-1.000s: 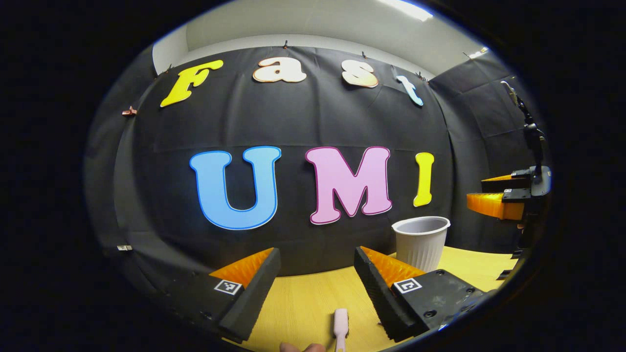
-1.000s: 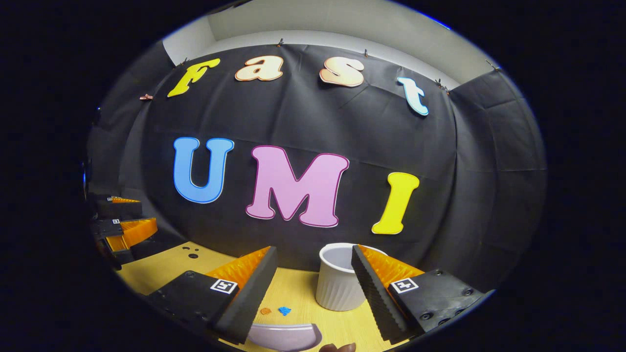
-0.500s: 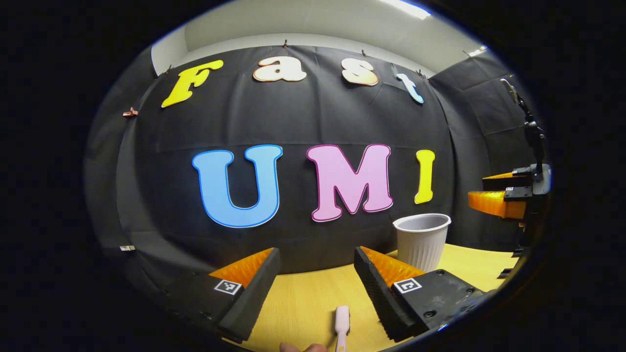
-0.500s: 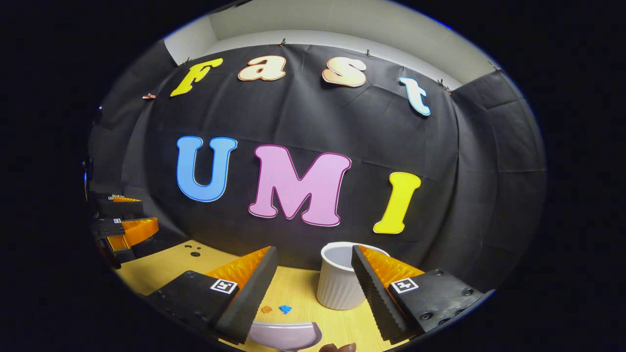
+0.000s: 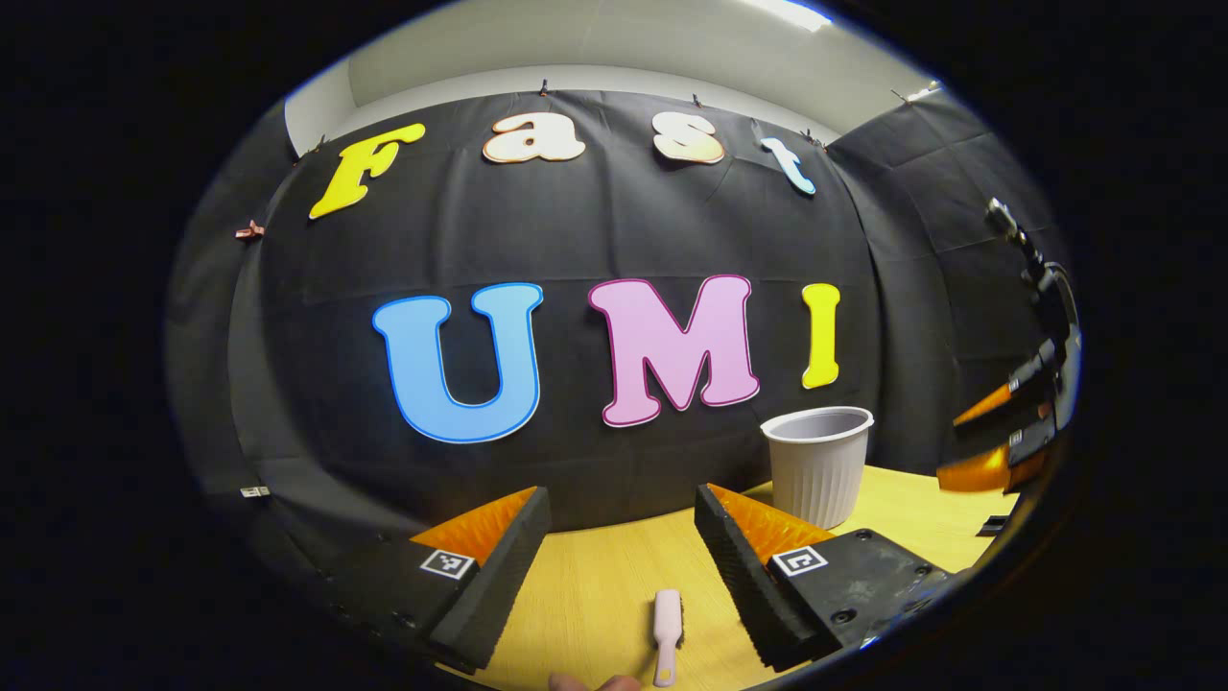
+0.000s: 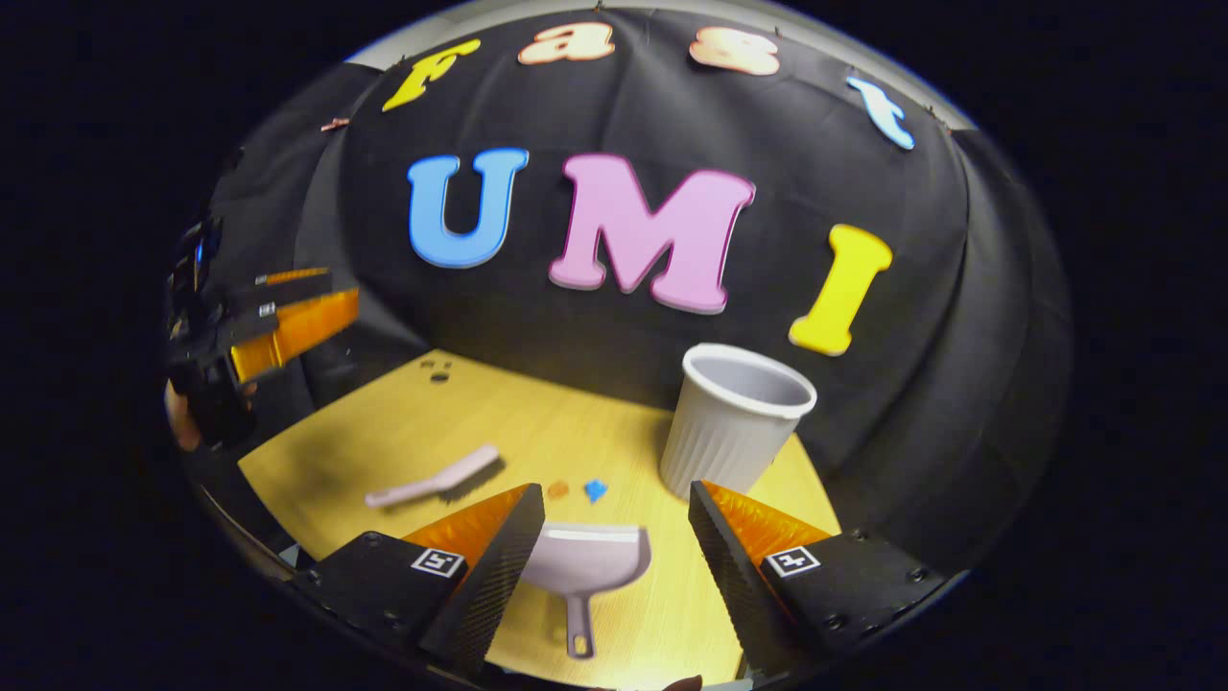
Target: Pick up the small broom and dustpan from the desktop, sweep the trash into the dustpan with the broom, and then empty the trash into the garbage bin.
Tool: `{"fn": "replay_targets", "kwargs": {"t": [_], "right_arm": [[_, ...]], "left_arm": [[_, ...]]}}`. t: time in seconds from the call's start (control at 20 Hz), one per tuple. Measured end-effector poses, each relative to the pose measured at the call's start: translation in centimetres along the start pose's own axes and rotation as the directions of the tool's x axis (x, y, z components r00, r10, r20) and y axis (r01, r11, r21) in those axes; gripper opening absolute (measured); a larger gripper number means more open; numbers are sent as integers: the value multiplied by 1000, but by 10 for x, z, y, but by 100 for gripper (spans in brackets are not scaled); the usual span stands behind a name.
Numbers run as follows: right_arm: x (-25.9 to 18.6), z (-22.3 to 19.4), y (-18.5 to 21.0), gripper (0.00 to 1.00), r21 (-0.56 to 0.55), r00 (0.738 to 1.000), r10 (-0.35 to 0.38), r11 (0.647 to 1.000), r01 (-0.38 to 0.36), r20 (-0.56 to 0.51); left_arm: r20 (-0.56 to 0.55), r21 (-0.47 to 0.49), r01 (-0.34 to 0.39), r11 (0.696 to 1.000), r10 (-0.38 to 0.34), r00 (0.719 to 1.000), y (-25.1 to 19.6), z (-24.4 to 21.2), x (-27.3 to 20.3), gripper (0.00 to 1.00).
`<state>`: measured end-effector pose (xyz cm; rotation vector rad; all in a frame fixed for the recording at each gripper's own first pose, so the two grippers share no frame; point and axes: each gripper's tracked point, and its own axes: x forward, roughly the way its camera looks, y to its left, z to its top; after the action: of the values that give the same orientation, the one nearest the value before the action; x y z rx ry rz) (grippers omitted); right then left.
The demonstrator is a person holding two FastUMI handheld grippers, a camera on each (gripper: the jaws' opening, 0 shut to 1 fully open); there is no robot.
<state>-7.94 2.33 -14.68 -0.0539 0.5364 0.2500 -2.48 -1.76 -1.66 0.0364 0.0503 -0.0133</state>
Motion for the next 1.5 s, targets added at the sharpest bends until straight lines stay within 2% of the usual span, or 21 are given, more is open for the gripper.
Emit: {"fn": "replay_targets", "kwargs": {"t": [0.1,0.25,0.45,0.55,0.75,1.05,1.2,1.3,1.35,1.4,1.5], "right_arm": [[9,-47,5,97,18,990,33,999,-31,-135],[23,-107,11,96,43,953,58,998,-48,-297],[55,-175,22,96,57,882,88,996,-70,-462],[69,-196,21,95,45,844,78,997,-64,-531],[98,-224,26,83,62,786,78,997,-51,-613],[121,-242,33,72,99,722,101,994,-46,-685],[133,-239,35,67,132,711,115,991,-32,-693],[133,-237,33,62,121,694,108,992,-30,-712],[133,-238,33,38,115,688,104,993,-30,-718],[133,-237,34,39,108,694,101,994,-34,-713],[135,-235,34,39,102,722,112,993,-58,-683]], "left_arm": [[-13,-4,-2,1000,2,1000,-2,-6,-3,97],[-30,3,-2,1000,2,1000,-3,-14,-6,96],[-53,31,-12,999,13,999,1,-21,-14,97],[-57,37,-14,999,16,998,2,-23,-18,97],[-95,37,-21,999,25,995,9,-36,-22,97],[-121,32,-45,998,48,991,18,-44,-21,96],[-135,29,-47,999,50,990,18,-48,-20,97],[-148,16,-51,999,53,988,16,-52,-18,97],[-158,12,-54,998,55,986,15,-56,-17,97],[-168,11,-58,998,59,984,15,-58,-16,97],[-190,6,-60,998,60,980,12,-66,-14,97]]}}
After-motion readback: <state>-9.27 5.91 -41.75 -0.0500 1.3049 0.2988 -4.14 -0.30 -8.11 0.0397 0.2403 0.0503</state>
